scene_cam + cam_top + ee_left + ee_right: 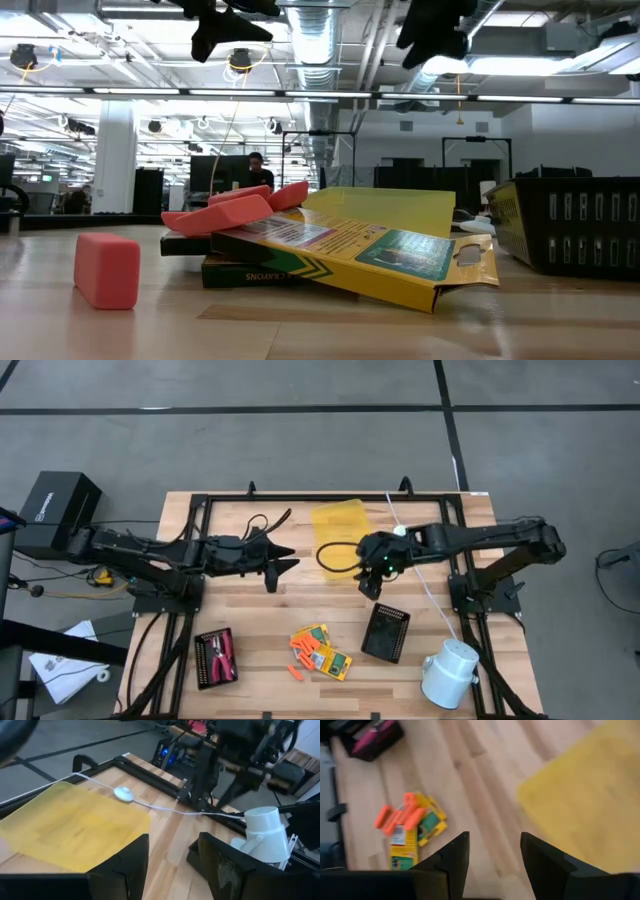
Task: Pick & Place School Supplies
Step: Put the yellow crayon box into the yellow bin
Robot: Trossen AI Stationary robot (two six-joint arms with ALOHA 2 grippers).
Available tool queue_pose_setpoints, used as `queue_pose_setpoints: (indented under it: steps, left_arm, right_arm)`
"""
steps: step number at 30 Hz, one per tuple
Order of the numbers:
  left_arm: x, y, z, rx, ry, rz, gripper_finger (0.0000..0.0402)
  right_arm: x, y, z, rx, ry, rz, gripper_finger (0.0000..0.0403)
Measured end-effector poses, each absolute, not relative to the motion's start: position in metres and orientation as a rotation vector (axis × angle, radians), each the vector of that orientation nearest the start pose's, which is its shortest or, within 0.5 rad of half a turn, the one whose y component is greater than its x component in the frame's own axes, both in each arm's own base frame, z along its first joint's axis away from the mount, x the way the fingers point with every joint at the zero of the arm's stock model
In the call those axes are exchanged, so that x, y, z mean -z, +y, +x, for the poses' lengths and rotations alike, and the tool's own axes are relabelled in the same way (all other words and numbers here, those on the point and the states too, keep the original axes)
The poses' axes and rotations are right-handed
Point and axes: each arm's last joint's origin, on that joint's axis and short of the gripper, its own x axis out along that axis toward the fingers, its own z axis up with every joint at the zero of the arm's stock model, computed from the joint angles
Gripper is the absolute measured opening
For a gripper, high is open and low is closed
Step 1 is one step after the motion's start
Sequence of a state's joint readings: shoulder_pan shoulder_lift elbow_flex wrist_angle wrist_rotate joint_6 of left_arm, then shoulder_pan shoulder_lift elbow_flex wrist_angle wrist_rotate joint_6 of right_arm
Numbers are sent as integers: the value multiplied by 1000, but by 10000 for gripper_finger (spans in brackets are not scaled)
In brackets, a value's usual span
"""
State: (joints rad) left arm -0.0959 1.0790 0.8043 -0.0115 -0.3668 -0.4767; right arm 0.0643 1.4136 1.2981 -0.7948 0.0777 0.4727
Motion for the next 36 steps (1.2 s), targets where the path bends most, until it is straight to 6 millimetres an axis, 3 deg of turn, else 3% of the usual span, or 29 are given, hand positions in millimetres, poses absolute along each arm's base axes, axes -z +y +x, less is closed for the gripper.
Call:
queue_pose_setpoints:
  steps: [10,17,25,36]
  left_arm:
    - [-301,-13,238,-332,203,-439,167]
    - [-300,-13,238,-333,209,-436,167]
    - [-300,-14,238,-291,226,-418,167]
    - [-302,-17,237,-186,246,-426,167]
  right_arm:
    - [-264,12,292,166,857,580,165]
    - [-238,20,289,179,892,713,164]
    - [-212,32,322,183,843,876,160]
    - [-172,52,383,61,980,941,163]
